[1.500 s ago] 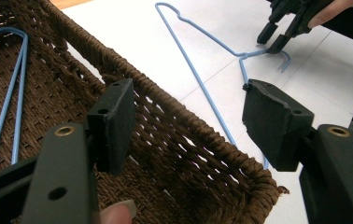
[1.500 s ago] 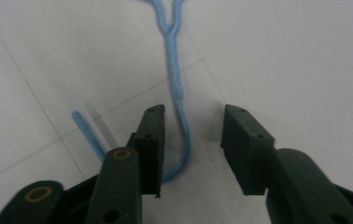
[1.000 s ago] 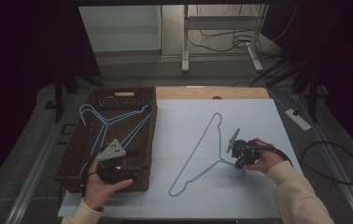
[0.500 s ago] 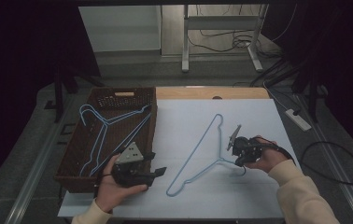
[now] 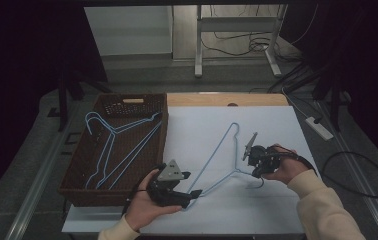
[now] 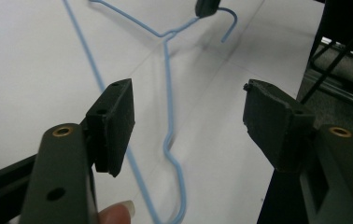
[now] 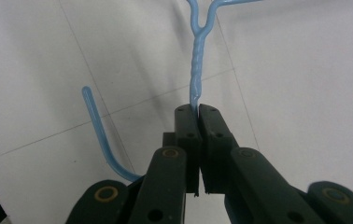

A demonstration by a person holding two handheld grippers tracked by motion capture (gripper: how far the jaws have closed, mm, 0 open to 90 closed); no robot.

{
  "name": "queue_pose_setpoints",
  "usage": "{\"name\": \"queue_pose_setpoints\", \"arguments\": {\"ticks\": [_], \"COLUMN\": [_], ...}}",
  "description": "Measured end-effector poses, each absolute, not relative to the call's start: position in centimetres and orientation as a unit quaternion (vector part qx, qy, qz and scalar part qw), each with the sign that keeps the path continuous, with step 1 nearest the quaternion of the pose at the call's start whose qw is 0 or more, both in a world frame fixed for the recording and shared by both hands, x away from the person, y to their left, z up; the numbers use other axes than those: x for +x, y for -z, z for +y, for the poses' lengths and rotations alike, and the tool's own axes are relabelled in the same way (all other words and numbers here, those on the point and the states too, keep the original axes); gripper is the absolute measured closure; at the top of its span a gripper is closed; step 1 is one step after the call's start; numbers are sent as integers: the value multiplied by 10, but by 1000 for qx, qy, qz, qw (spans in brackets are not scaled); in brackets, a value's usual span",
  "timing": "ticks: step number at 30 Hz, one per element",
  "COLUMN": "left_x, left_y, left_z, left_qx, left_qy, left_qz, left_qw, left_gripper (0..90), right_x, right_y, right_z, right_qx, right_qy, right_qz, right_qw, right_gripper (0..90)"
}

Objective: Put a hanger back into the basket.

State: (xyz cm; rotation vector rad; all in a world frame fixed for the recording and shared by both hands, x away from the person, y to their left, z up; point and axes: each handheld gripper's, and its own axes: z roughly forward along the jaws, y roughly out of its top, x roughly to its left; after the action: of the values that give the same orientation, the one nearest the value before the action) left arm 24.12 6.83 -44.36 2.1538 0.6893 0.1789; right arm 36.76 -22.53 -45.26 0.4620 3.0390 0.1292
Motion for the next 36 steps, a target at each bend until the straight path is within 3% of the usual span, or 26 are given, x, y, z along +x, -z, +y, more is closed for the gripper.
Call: {"name": "queue_pose_setpoints", "arguments": {"ticks": [27,34,36], "left_x": [288,297,298], "left_y": [503,513,514], "left_z": [3,-9,-10], "left_qx": [896,905,905], "left_qy": [-55,-57,-53], "left_qz": [291,286,286], "left_qw": [330,309,309], "left_gripper": [363,449,514], "right_x": [366,366,365], "right_y": [449,448,447], "right_z": [-223,-223,-223], "right_qx": [148,148,149], "right_qy": [-38,-39,-39], "right_qz": [988,988,988], "right_qw": [33,33,34], "right_gripper": [875,875,875]}}
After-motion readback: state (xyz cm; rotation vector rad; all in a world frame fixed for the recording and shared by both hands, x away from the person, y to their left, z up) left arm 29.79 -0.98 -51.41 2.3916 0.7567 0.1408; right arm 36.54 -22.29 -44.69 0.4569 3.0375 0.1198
